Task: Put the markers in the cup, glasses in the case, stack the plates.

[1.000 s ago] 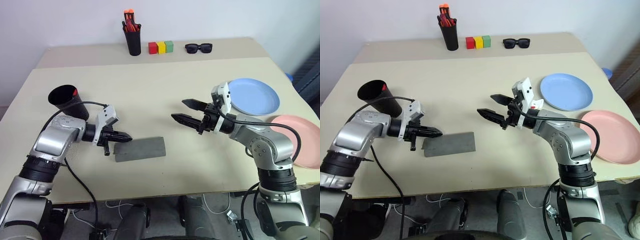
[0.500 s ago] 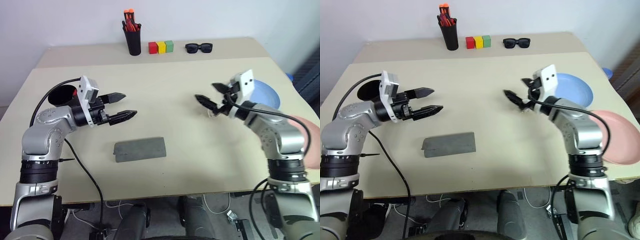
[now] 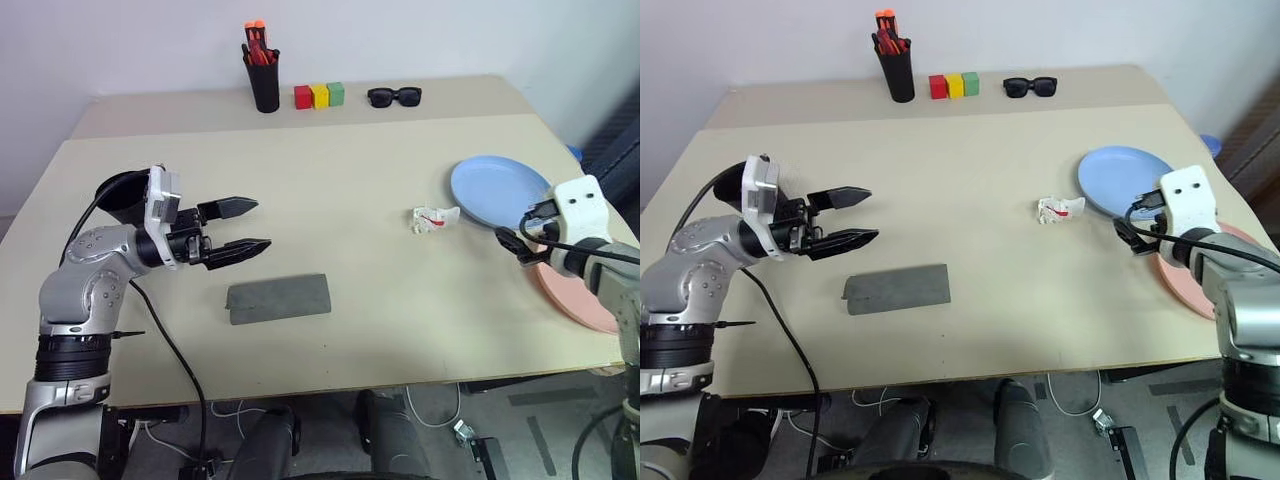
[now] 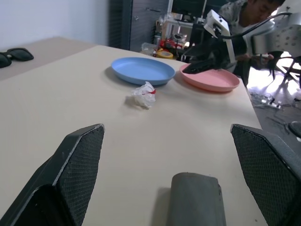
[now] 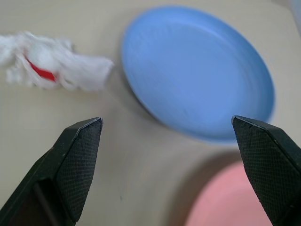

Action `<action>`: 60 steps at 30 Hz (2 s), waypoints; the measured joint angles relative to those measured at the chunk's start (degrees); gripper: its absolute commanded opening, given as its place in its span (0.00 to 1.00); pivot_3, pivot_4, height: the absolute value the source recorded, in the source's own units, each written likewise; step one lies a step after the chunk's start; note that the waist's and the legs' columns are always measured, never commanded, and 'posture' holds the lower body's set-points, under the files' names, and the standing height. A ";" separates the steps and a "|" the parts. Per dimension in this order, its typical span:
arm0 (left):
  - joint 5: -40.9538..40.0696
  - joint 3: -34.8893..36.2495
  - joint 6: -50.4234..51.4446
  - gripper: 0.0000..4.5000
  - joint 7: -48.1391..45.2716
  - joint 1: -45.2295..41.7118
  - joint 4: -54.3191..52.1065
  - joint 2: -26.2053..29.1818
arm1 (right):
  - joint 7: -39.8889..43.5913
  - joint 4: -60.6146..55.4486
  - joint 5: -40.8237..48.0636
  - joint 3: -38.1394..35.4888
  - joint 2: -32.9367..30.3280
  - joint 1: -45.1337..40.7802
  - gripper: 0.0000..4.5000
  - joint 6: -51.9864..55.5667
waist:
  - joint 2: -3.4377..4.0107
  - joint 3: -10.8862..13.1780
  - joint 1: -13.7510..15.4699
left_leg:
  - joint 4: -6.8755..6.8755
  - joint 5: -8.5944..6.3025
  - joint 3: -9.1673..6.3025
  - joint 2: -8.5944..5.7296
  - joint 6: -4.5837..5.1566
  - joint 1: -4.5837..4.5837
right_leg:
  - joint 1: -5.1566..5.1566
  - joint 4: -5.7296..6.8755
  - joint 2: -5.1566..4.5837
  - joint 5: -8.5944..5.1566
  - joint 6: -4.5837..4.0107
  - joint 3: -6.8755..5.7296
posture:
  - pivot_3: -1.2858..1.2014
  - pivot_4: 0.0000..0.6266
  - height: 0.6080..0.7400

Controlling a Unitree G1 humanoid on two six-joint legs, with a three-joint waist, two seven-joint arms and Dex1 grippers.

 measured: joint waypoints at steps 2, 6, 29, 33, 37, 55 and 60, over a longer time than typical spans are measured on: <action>0.14 -0.63 -1.38 0.98 -0.88 -0.56 1.37 -0.30 | -0.60 -1.11 0.49 -1.12 0.80 2.15 1.00 3.14 | 0.00 0.00 0.09 | 0.05 -0.01 0.00 0.00 0.01 0.00 | 0.02 -0.01 0.00 0.01 0.02 0.00 | 0.52 0.24 1.00; 1.21 -2.69 -3.02 0.98 -2.25 -1.93 2.80 -1.05 | -1.79 -2.50 0.54 -1.65 2.61 6.58 1.00 7.22 | 0.00 0.00 0.02 | 0.06 -0.02 0.02 -0.01 0.03 0.01 | 0.03 -0.01 0.00 0.03 0.04 0.02 | 0.52 0.24 1.00; 1.71 -3.35 -5.51 1.00 0.98 -1.00 2.58 -1.26 | -8.86 9.46 -7.16 0.19 2.54 -4.15 0.01 -4.09 | -0.02 -0.02 -0.47 | 0.07 -0.02 0.20 0.00 0.04 0.09 | 0.05 -0.01 0.02 0.06 0.09 0.16 | 0.52 0.24 1.00; 1.70 -3.18 -5.73 1.00 2.41 -0.91 1.66 -1.35 | -5.72 16.96 -9.39 7.06 2.28 -14.35 0.01 -15.69 | -0.01 -0.02 -0.81 | 0.04 -0.02 0.24 0.04 0.04 0.15 | 0.05 0.00 0.06 0.07 0.08 0.18 | 0.52 0.24 1.00; 1.61 -2.87 -6.06 1.00 3.81 0.16 0.04 -1.59 | -2.06 28.98 -11.72 14.98 4.43 -23.63 0.01 -24.42 | -0.02 -0.02 -0.58 | 0.04 -0.02 0.26 0.05 0.04 0.07 | 0.04 -0.12 0.07 0.11 0.10 0.18 | 0.52 0.24 1.00; -0.11 0.26 -4.99 1.00 8.65 6.04 -7.35 -0.80 | 3.50 49.80 -9.40 15.19 11.72 -33.56 0.98 -34.39 | 0.02 0.00 -0.57 | -0.02 -0.03 0.28 0.06 0.06 0.02 | -0.05 -0.12 0.06 0.14 0.08 0.18 | 0.52 0.24 1.00; -0.10 0.19 -5.07 1.00 8.48 5.83 -6.86 -0.90 | 5.73 37.50 -1.73 11.01 13.95 -32.90 0.98 -28.09 | 0.02 0.00 -0.53 | -0.02 -0.04 0.27 0.06 0.06 0.02 | -0.06 -0.11 0.06 0.14 0.08 0.18 | 0.52 0.24 1.00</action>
